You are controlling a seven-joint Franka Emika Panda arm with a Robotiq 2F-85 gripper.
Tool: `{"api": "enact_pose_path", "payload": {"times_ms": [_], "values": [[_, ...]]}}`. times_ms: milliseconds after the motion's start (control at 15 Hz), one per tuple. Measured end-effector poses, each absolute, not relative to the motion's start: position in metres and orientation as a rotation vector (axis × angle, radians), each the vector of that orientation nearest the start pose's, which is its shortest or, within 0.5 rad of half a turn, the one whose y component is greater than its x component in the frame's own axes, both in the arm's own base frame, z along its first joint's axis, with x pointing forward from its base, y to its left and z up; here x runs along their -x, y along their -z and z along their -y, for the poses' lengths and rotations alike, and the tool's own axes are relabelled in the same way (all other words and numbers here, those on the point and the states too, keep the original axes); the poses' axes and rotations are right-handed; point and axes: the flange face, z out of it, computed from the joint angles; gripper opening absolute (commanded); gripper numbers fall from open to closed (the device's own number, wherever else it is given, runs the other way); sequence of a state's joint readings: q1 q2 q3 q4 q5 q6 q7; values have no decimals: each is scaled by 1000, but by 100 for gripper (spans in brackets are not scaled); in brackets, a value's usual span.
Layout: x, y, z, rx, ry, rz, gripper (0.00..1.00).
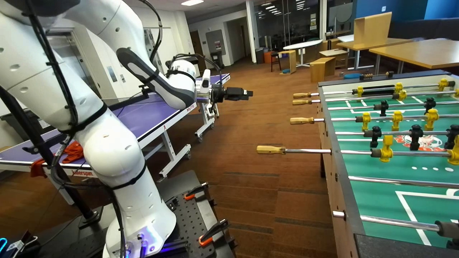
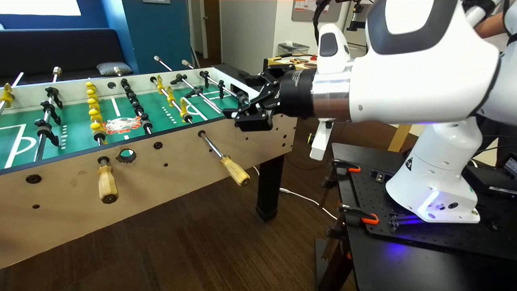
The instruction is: Rotate the first foosball stick
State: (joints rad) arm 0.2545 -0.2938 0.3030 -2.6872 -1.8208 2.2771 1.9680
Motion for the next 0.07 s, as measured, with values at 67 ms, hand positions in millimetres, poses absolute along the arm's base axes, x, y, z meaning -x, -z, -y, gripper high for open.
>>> {"api": "enact_pose_path", "payload": {"times_ms": [67], "values": [[-359, -344, -185, 3008, 2034, 133, 100]]}}
